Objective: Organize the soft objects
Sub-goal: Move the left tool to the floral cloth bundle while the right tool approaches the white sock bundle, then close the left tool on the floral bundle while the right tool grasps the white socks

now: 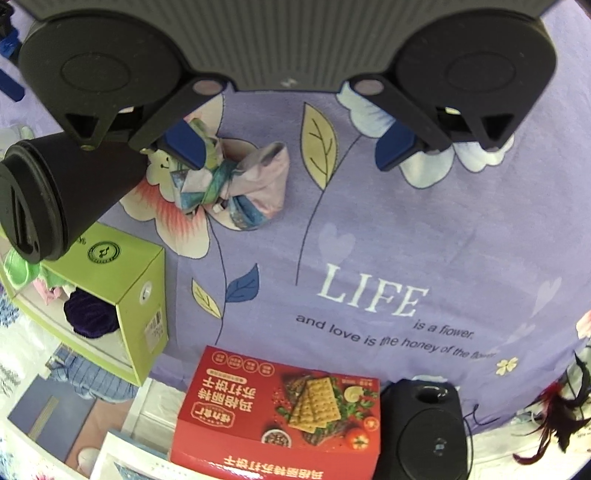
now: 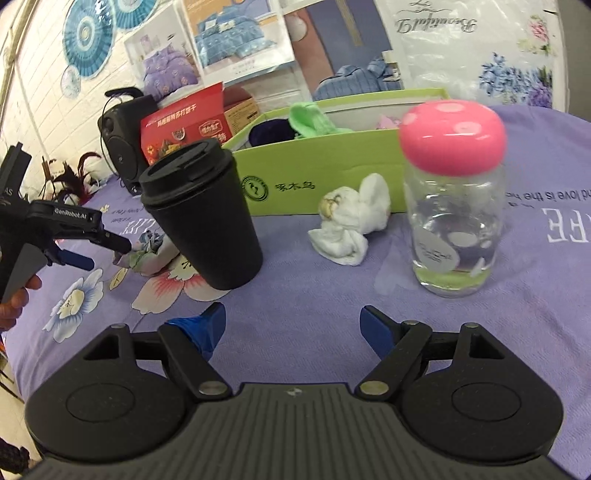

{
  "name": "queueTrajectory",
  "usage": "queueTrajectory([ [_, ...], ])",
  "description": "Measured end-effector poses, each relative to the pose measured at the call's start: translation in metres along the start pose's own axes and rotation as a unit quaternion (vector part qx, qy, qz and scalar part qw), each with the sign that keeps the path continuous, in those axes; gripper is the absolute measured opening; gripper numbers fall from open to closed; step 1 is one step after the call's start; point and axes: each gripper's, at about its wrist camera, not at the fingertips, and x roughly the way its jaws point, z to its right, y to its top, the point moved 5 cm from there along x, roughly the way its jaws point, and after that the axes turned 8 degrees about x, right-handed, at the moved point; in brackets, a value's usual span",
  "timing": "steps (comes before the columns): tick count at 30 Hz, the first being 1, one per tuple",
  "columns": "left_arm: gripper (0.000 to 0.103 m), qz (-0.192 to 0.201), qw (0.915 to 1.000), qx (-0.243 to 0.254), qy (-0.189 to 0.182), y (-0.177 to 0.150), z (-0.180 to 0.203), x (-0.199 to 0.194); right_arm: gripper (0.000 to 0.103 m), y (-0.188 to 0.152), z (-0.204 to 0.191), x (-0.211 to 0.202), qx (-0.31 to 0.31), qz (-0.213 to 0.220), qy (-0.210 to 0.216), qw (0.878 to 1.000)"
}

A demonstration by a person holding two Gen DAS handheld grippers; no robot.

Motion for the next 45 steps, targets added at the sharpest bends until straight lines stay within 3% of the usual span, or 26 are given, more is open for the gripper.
queueTrajectory([
  [5,0.098,-0.003,1.0,0.003,0.007,-0.002,0.002,-0.001,0.066,0.005,-0.001,0.001,-0.002,0.007,0.004,1.0],
  [11,0.098,0.0,1.0,0.004,0.003,-0.003,-0.001,0.0,0.066,0.022,-0.016,0.023,-0.049,0.031,-0.014,0.998],
  [15,0.098,0.002,0.9997,0.021,-0.008,-0.001,0.004,0.004,0.066,0.032,-0.014,0.043,-0.028,0.061,-0.076,0.995],
  [19,0.098,-0.006,0.9973,0.064,-0.035,0.0,0.016,0.011,0.066,0.033,-0.017,0.061,-0.005,0.064,-0.123,0.99],
  [27,0.098,-0.01,0.9777,0.171,-0.121,0.013,0.038,0.018,0.067,0.029,-0.021,0.069,0.051,0.09,-0.194,0.976],
  [32,0.098,-0.005,0.9686,0.227,-0.101,0.023,0.048,0.037,0.067,0.034,-0.022,0.077,0.061,0.085,-0.207,0.973],
  [37,0.098,-0.012,0.9551,0.272,-0.118,0.02,0.052,0.049,0.067,0.042,-0.015,0.08,0.077,0.087,-0.222,0.968],
  [45,0.098,-0.006,0.9476,0.299,-0.113,0.013,0.054,0.062,0.069,0.046,0.0,0.1,0.121,0.069,-0.228,0.964],
])
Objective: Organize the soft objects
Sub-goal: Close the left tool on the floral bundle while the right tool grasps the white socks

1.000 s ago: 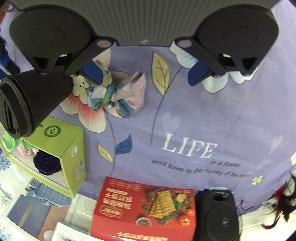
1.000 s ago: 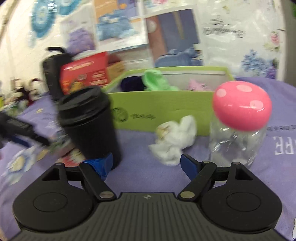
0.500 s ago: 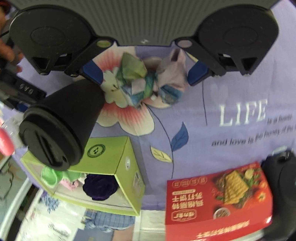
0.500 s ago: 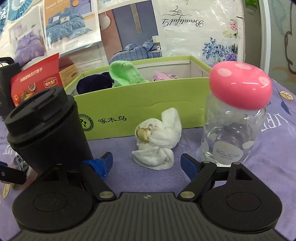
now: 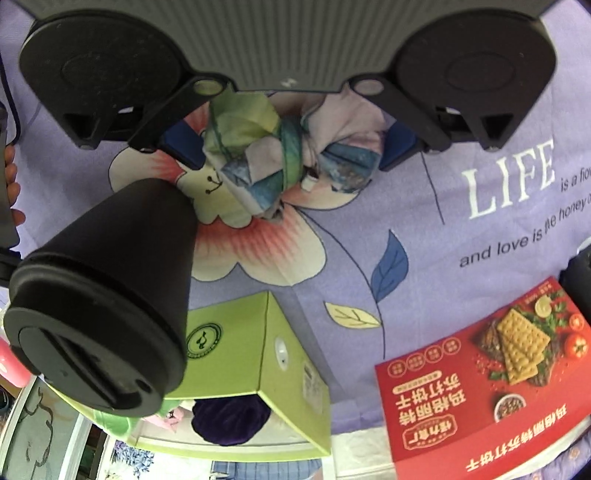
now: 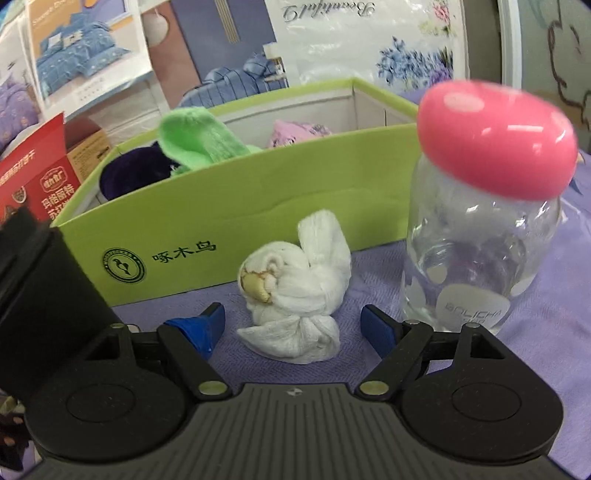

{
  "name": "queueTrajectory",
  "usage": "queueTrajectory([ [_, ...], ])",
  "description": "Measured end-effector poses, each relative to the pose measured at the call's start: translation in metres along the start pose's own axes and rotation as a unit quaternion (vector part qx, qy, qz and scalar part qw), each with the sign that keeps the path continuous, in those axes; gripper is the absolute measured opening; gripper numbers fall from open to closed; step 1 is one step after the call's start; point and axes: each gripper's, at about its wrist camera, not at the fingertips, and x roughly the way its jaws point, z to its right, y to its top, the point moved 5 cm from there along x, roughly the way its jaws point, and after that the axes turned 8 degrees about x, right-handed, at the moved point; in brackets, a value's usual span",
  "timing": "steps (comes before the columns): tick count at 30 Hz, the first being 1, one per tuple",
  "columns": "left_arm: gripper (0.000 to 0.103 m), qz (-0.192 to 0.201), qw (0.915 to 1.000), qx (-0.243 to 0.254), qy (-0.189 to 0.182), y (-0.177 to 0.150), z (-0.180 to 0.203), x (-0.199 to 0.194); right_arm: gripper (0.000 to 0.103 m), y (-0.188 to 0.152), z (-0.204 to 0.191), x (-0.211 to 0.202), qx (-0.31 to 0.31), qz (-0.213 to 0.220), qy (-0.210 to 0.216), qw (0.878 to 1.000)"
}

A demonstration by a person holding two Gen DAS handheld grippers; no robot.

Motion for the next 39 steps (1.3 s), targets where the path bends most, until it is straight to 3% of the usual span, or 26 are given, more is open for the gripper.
queueTrajectory([
  [8,0.098,0.012,0.9998,0.009,0.009,0.001,0.004,0.002,0.068,-0.008,-0.003,-0.013,0.018,0.003,0.003,1.0],
  [13,0.098,0.015,0.9998,0.014,0.009,-0.001,0.005,0.001,0.067,0.005,-0.01,0.003,0.025,-0.003,0.01,1.0],
  [30,0.098,0.004,1.0,0.0,0.008,0.0,0.001,-0.001,0.068,0.01,-0.004,-0.001,0.09,-0.001,0.031,0.995],
  [34,0.098,0.01,0.9999,-0.004,0.01,-0.001,0.0,0.0,0.069,0.01,-0.006,0.01,0.074,-0.011,0.014,0.997],
  [39,0.098,0.015,0.9998,-0.01,0.009,0.0,-0.001,0.0,0.069,0.006,-0.006,0.01,0.093,0.017,0.003,0.996],
])
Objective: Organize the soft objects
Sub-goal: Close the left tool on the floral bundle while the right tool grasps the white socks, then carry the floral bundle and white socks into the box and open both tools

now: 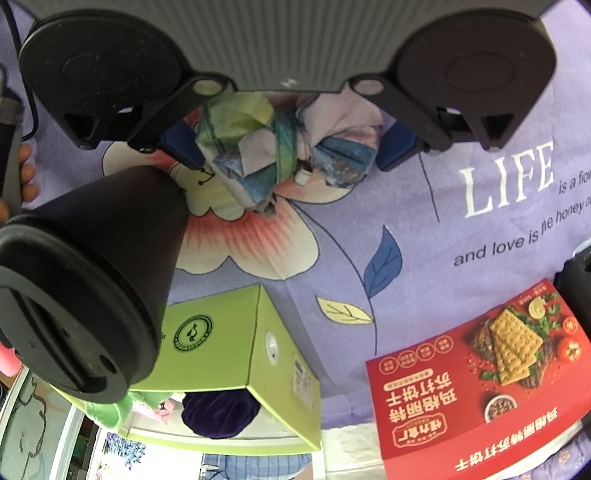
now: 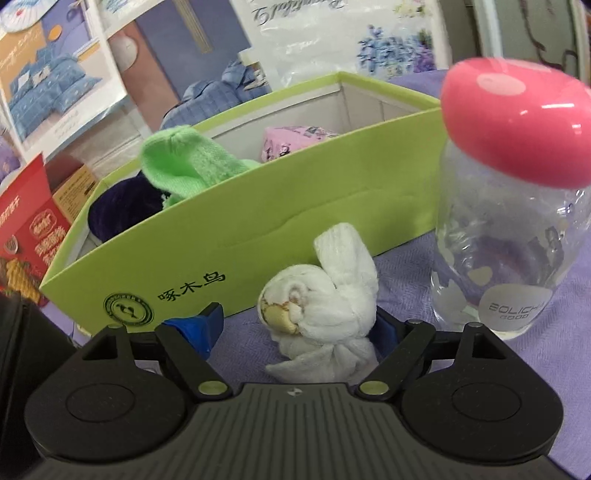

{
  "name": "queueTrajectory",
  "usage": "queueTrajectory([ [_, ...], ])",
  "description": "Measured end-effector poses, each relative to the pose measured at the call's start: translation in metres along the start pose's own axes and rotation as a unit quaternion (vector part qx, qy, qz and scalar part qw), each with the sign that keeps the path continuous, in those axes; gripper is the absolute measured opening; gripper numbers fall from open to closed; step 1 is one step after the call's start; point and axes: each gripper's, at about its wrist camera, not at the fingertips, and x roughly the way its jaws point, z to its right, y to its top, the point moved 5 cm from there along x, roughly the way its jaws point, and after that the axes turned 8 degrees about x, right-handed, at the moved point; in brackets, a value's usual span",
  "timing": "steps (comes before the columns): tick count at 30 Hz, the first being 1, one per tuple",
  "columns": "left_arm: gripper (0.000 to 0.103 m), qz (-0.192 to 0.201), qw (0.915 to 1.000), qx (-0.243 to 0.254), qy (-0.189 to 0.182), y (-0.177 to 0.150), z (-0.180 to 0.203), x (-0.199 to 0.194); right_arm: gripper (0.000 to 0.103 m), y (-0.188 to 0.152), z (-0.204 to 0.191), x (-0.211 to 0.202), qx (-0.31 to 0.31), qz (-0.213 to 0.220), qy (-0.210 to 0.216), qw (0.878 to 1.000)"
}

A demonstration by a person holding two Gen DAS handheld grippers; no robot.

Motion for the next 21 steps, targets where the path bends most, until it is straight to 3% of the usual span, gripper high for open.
queueTrajectory([
  [5,0.096,0.004,1.0,-0.001,0.002,0.001,-0.001,0.001,0.069,0.0,0.0,-0.004,-0.005,0.007,0.002,1.0],
  [8,0.085,0.005,1.0,-0.005,-0.002,-0.001,-0.002,-0.003,0.062,-0.002,0.001,-0.008,-0.004,0.014,0.008,1.0],
  [9,0.081,0.003,1.0,-0.008,-0.001,-0.001,-0.002,-0.005,0.049,-0.003,0.002,-0.009,-0.003,0.014,0.023,1.0],
  [10,0.075,0.002,0.9999,-0.014,-0.001,-0.001,-0.004,-0.007,0.017,-0.004,0.003,-0.01,0.004,0.009,0.038,0.999],
  [14,0.069,0.009,0.9991,-0.042,0.003,-0.002,-0.009,-0.021,0.012,-0.008,0.005,-0.019,0.017,-0.014,0.088,0.996],
  [21,0.068,0.04,0.995,-0.087,0.029,-0.006,-0.021,-0.071,0.012,-0.008,0.012,-0.066,0.001,-0.001,0.119,0.993],
])
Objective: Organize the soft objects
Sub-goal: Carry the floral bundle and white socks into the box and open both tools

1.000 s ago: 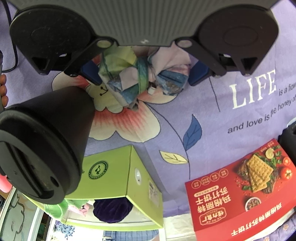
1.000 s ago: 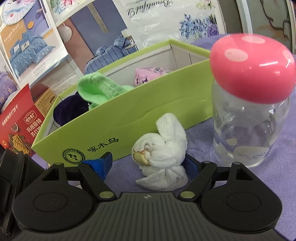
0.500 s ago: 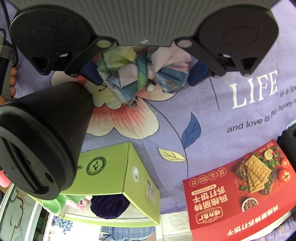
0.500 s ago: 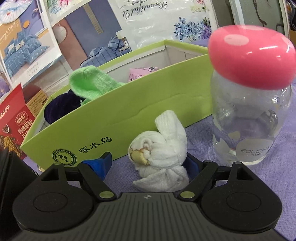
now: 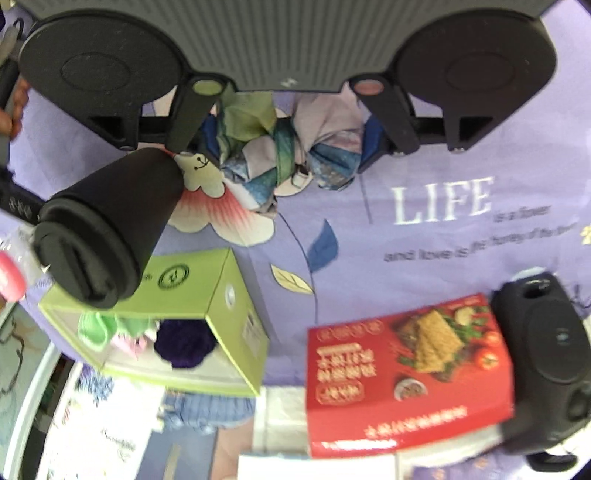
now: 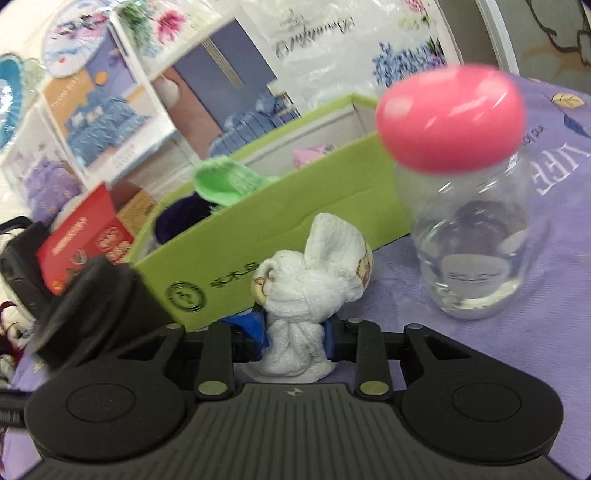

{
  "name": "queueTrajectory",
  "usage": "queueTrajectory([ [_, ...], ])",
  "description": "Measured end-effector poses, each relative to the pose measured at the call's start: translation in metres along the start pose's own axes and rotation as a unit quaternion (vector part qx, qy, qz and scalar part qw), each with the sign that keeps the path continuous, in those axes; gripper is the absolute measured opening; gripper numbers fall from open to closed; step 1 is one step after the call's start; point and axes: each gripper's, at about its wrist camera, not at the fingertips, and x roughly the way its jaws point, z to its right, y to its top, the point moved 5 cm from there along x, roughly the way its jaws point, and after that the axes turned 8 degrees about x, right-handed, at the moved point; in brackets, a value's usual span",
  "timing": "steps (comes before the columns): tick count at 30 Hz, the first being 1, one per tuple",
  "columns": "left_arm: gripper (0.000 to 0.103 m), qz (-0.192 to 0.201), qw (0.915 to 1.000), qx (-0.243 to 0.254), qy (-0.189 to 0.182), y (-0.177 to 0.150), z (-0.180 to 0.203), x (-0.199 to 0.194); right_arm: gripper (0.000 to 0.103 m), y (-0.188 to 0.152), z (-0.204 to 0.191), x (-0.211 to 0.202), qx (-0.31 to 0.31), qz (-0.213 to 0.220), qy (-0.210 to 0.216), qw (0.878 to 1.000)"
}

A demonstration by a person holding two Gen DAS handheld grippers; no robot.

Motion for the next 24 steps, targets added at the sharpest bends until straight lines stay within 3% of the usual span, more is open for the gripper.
queueTrajectory([
  [6,0.068,0.014,0.9998,-0.011,-0.003,0.02,0.006,-0.038,0.012,0.016,-0.012,-0.064,-0.024,0.008,0.073,0.997],
  [11,0.068,0.039,0.9992,0.008,-0.008,0.075,0.024,-0.05,0.012,0.088,-0.011,-0.081,-0.045,0.031,0.106,0.993],
  [15,0.068,0.055,0.9982,0.023,-0.008,0.134,0.042,-0.038,0.013,0.155,-0.007,-0.059,-0.08,0.024,0.098,0.992],
  [18,0.068,0.057,0.9976,0.033,-0.017,0.174,0.056,-0.016,0.013,0.186,-0.013,-0.032,-0.112,0.006,0.09,0.99],
  [21,0.068,0.051,0.9974,0.044,-0.024,0.203,0.069,0.011,0.015,0.198,-0.02,-0.002,-0.133,-0.02,0.089,0.987],
  [24,0.069,0.04,0.9976,0.047,-0.031,0.219,0.08,0.038,0.02,0.191,-0.026,0.033,-0.149,-0.072,0.086,0.982],
])
